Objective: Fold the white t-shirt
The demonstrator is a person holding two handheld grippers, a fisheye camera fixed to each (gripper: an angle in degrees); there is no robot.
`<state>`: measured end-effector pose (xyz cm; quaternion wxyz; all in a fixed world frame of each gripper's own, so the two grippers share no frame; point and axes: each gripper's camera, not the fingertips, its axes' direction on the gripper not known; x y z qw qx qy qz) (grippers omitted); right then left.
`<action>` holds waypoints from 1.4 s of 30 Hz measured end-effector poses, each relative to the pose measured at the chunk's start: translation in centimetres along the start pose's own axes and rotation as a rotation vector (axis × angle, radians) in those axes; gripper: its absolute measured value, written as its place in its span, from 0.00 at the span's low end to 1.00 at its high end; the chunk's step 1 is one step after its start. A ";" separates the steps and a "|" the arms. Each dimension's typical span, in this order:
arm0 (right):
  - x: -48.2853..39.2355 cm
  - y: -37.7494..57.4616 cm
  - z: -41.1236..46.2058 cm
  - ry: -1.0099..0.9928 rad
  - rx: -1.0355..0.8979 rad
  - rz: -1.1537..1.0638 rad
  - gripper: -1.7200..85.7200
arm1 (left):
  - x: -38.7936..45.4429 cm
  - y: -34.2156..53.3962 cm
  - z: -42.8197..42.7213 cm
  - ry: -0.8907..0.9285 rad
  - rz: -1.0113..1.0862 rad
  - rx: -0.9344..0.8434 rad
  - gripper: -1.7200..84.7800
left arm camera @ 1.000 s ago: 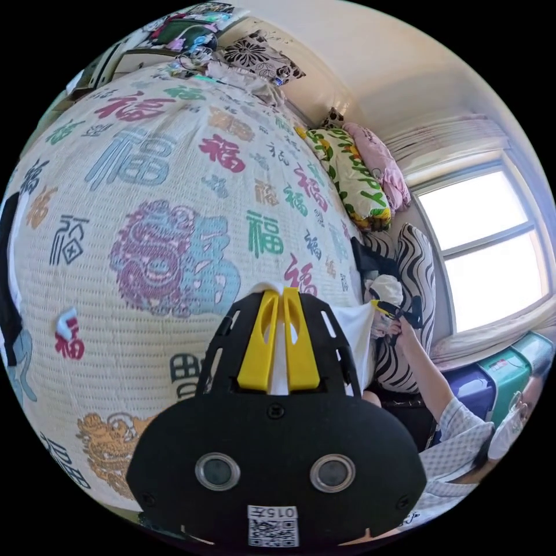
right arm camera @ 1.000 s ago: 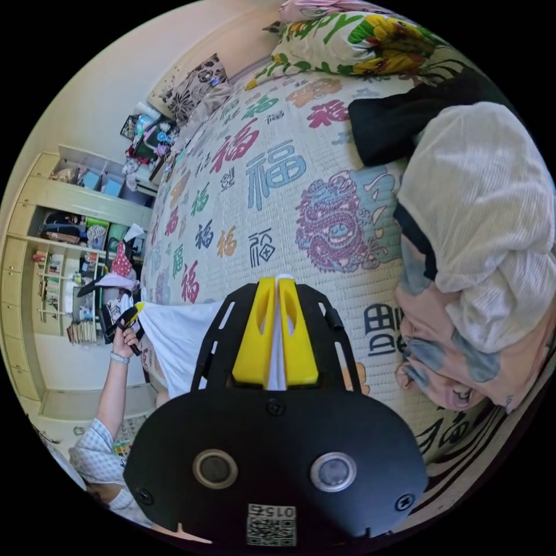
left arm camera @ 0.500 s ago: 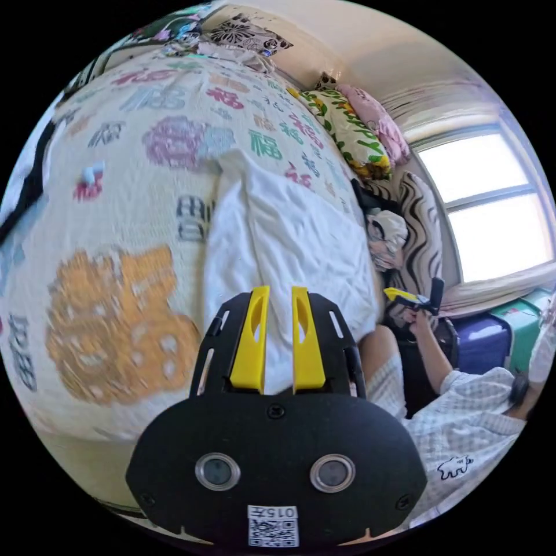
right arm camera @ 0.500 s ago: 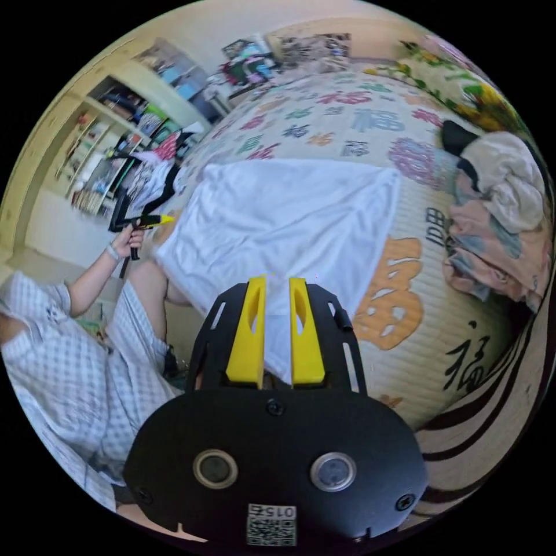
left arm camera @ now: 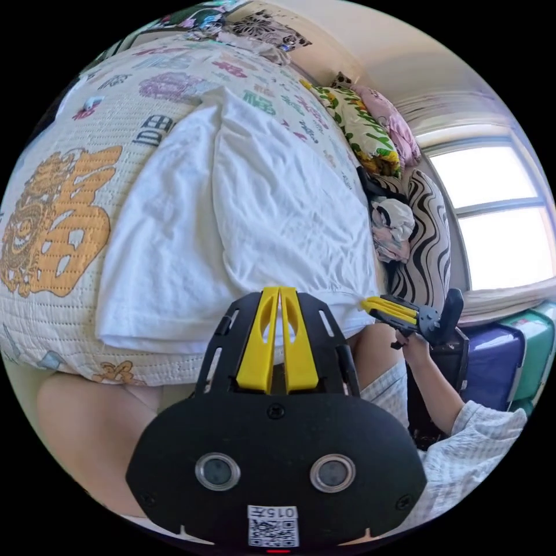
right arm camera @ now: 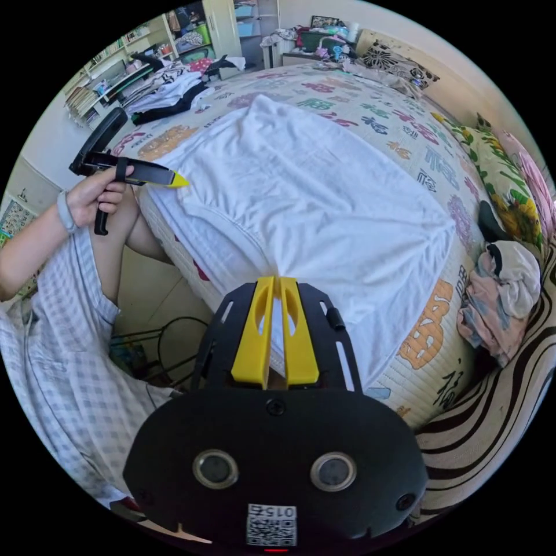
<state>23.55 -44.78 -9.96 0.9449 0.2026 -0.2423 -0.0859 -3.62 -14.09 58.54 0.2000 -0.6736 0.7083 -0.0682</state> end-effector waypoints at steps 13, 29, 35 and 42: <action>-5.9 -0.1 2.1 0.011 0.008 0.086 0.04 | -2.7 3.5 1.6 0.202 -0.152 0.044 0.10; -10.0 -5.9 8.8 0.136 -0.160 0.062 0.03 | -4.0 6.5 3.2 0.276 -0.218 0.093 0.01; -10.8 -7.3 9.0 0.118 -0.166 0.038 0.01 | -3.2 8.2 3.7 0.238 -0.195 0.096 0.02; -10.5 -8.7 9.6 0.124 -0.145 0.111 0.01 | -2.6 10.5 5.4 0.137 -0.184 0.095 0.05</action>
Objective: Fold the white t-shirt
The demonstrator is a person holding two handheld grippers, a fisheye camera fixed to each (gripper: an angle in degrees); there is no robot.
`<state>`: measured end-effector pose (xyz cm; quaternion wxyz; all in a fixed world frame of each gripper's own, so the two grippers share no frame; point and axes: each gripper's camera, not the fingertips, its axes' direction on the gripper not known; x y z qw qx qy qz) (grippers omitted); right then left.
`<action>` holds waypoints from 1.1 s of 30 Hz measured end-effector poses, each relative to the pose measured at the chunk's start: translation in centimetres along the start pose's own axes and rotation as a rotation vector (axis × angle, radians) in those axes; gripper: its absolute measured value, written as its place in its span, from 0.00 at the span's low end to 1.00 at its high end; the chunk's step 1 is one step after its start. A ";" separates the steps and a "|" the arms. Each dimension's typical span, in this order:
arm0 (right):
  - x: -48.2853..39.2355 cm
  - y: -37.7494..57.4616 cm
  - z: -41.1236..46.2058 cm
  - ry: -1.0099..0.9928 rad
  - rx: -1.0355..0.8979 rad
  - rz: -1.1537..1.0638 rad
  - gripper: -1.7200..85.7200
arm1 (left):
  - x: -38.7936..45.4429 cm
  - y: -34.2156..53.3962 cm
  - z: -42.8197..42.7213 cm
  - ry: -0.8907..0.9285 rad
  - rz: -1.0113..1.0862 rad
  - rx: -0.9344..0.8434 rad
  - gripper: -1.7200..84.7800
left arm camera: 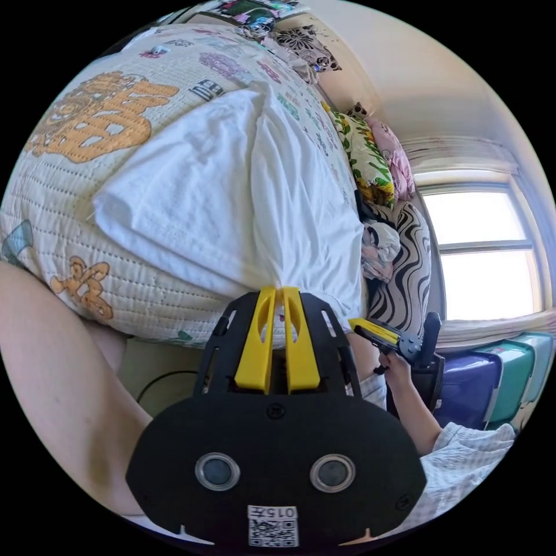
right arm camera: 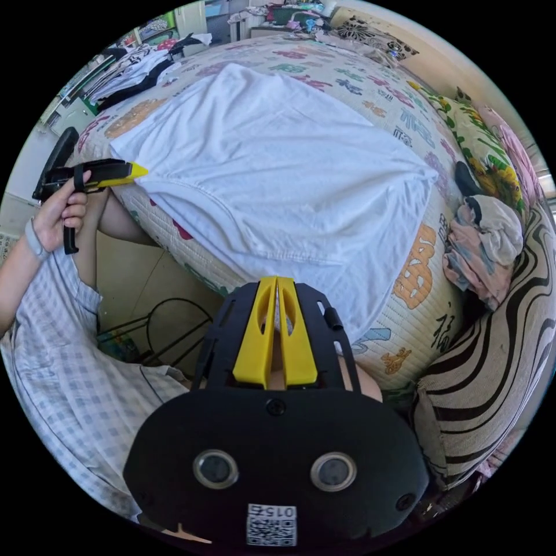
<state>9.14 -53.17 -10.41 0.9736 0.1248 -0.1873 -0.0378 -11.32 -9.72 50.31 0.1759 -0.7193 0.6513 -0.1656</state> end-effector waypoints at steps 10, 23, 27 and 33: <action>2.0 -6.3 -4.1 -0.226 0.164 0.066 0.02 | 1.1 8.4 -7.3 -0.206 -0.046 0.611 0.11; -1.4 -27.1 -7.3 -0.256 0.171 -0.099 0.09 | -1.3 9.7 -7.0 -0.279 -0.146 0.667 0.15; -2.5 -36.3 -6.7 -0.132 0.156 -0.056 0.10 | -1.7 9.6 -6.5 -0.282 -0.145 0.627 0.16; -4.0 -48.2 -2.1 -0.127 0.009 0.015 0.13 | -2.0 9.6 -5.7 -0.312 -0.173 0.573 0.05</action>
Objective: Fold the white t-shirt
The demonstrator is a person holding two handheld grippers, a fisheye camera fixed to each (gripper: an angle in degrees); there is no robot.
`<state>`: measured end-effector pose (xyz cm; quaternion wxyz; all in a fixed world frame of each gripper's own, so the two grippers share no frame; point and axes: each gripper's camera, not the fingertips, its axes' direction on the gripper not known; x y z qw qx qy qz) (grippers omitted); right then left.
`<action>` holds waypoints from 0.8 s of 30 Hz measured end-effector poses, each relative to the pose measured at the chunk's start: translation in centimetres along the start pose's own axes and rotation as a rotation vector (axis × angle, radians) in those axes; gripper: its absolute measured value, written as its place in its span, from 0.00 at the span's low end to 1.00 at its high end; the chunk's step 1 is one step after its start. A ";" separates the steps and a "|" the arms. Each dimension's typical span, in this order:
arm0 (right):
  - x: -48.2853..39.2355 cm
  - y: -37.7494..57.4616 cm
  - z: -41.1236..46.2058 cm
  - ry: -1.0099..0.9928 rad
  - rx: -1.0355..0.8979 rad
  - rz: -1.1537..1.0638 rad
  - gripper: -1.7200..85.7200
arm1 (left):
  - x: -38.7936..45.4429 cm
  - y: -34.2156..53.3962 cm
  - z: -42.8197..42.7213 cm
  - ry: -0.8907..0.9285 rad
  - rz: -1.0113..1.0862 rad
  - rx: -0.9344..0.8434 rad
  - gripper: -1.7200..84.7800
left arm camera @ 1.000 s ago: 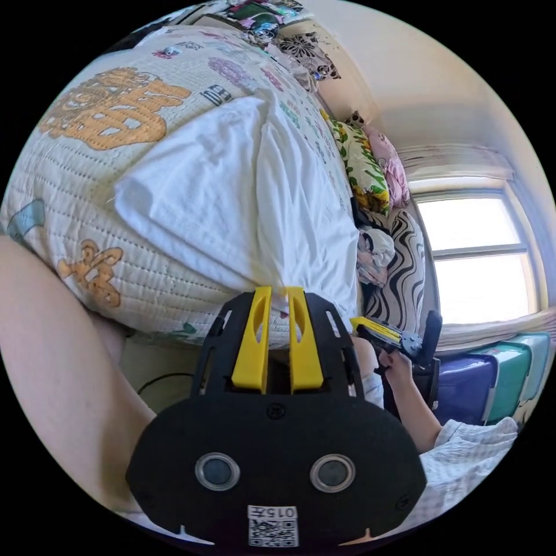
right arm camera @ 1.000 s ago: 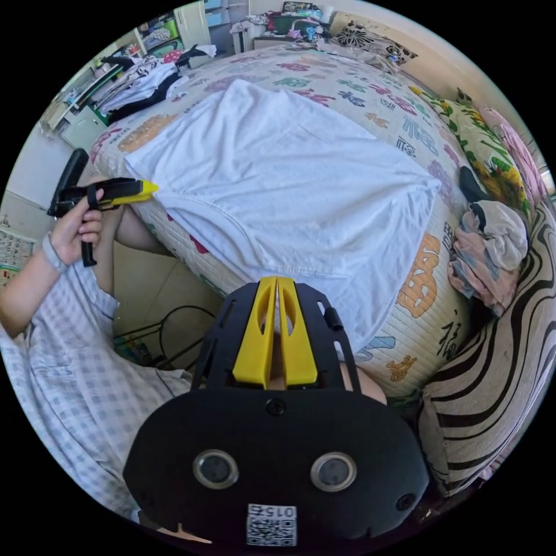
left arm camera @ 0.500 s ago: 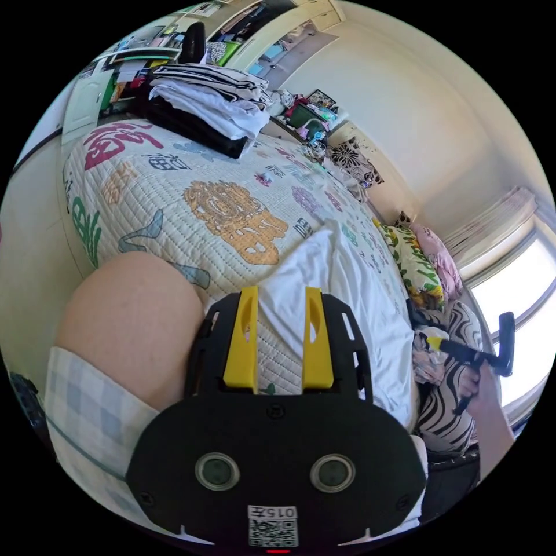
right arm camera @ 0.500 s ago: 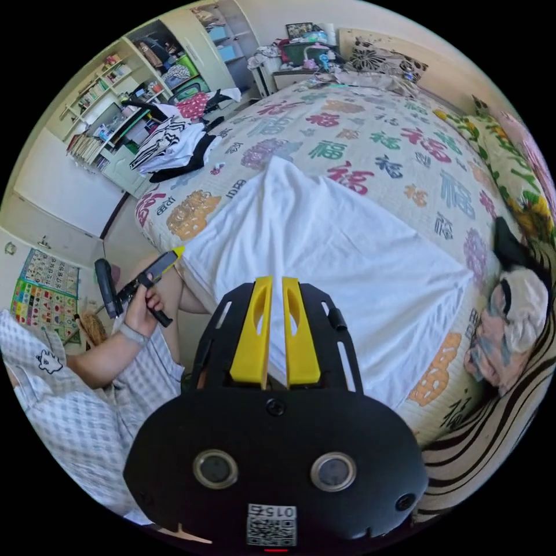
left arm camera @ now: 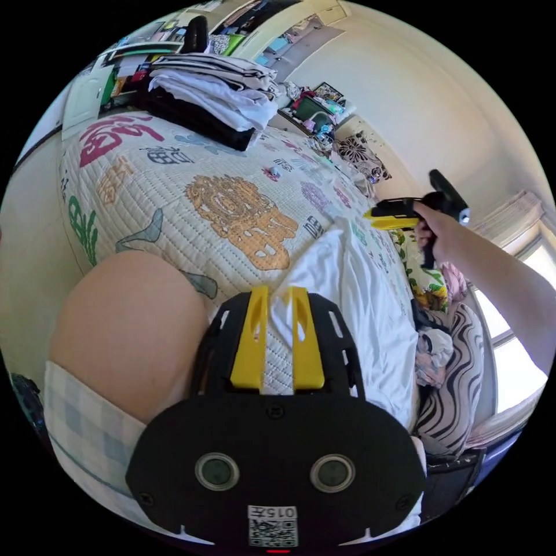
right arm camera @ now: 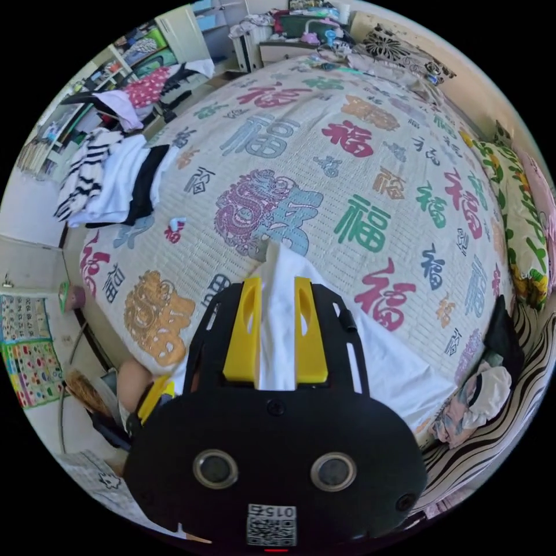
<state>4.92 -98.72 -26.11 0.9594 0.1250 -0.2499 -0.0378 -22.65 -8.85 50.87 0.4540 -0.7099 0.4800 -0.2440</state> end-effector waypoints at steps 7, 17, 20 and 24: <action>-0.1 -6.2 6.2 0.086 -0.196 0.064 0.09 | -0.7 0.1 -0.9 0.097 0.003 -0.021 0.02; 5.8 -5.1 3.1 0.096 -0.122 0.053 0.02 | -1.0 0.1 -4.2 0.278 0.008 0.013 0.01; 10.2 -2.5 -0.3 -0.037 -0.039 0.066 0.01 | 0.8 0.8 -6.3 0.333 0.122 0.064 0.01; 19.0 3.0 -5.6 -0.200 0.056 0.105 0.01 | 5.8 2.0 -8.6 0.371 0.344 0.090 0.01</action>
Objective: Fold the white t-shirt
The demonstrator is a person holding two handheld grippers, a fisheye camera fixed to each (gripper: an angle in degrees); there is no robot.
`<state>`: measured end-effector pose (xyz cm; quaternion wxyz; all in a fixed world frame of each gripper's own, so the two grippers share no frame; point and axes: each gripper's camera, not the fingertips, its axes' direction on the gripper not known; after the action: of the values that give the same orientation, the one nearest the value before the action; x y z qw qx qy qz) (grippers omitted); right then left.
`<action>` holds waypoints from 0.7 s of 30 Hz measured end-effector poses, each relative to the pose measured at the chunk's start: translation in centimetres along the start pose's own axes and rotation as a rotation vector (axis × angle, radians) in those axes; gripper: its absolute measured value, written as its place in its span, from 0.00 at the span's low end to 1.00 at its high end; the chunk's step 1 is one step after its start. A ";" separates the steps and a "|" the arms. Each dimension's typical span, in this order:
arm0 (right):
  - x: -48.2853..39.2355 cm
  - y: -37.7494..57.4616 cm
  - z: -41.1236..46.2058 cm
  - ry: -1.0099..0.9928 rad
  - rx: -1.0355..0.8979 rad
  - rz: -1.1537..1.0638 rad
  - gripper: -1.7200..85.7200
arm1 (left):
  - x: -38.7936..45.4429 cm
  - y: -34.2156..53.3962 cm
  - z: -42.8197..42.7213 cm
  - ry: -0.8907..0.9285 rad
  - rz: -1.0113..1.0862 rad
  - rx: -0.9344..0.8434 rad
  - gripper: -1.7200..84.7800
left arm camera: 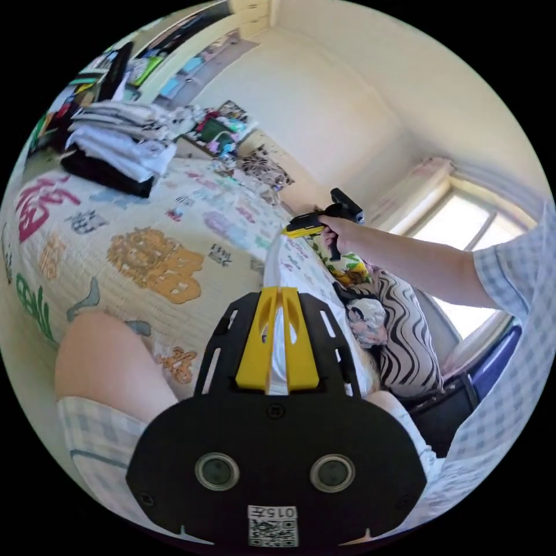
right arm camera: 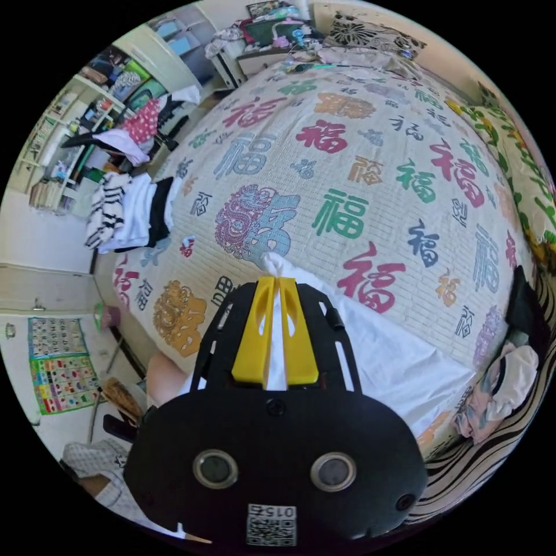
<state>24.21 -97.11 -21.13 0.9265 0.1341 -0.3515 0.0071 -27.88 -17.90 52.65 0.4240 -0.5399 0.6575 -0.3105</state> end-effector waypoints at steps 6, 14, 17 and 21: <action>14.5 8.6 -9.4 -0.244 0.123 0.073 0.01 | 12.4 0.3 2.3 0.126 0.388 -0.065 0.01; 35.2 20.1 -12.8 -0.357 0.209 0.264 0.01 | 25.7 2.8 13.3 0.331 0.680 -0.315 0.01; 42.2 23.4 -11.6 -0.410 0.217 0.359 0.01 | 29.6 4.2 18.3 0.361 0.752 -0.426 0.01; 48.8 26.3 -11.0 -0.487 0.250 0.396 0.01 | 34.3 4.8 23.0 0.364 0.832 -0.500 0.02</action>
<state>65.23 -72.93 9.25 0.7724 0.1737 -0.5781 0.1977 -11.44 -49.06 30.52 0.2484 -0.2548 0.9338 -0.0379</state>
